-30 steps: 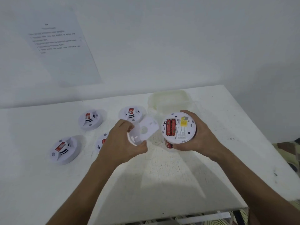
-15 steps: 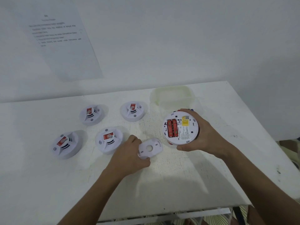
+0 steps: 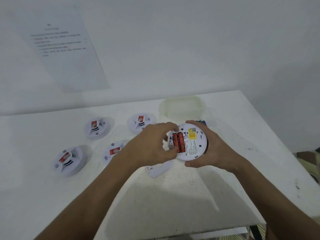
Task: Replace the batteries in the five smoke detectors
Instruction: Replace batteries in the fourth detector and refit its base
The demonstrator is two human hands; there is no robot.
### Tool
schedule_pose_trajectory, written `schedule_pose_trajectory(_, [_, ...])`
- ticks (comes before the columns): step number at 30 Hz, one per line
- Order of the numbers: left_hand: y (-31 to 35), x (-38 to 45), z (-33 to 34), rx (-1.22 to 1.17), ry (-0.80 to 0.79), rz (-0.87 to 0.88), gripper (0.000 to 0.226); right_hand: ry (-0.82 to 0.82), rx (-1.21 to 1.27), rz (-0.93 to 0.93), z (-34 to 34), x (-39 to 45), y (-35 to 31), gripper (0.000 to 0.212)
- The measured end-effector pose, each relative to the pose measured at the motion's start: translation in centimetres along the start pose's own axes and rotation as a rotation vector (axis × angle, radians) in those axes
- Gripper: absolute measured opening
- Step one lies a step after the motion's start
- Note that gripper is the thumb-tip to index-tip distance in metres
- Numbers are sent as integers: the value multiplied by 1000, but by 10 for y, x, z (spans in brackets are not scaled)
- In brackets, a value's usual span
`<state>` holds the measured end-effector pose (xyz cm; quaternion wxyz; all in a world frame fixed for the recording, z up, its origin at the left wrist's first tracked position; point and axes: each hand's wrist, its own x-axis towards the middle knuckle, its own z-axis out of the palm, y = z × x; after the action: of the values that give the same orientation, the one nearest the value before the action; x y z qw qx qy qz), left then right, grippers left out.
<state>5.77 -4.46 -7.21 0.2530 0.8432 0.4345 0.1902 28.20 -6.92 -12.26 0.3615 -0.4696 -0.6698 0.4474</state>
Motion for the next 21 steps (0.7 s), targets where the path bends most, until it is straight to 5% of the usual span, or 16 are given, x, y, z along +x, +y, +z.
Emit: schedule_pose_trajectory(21, [10, 26, 4, 71, -103, -67, 54, 79, -40, -47, -9, 0, -3, 95])
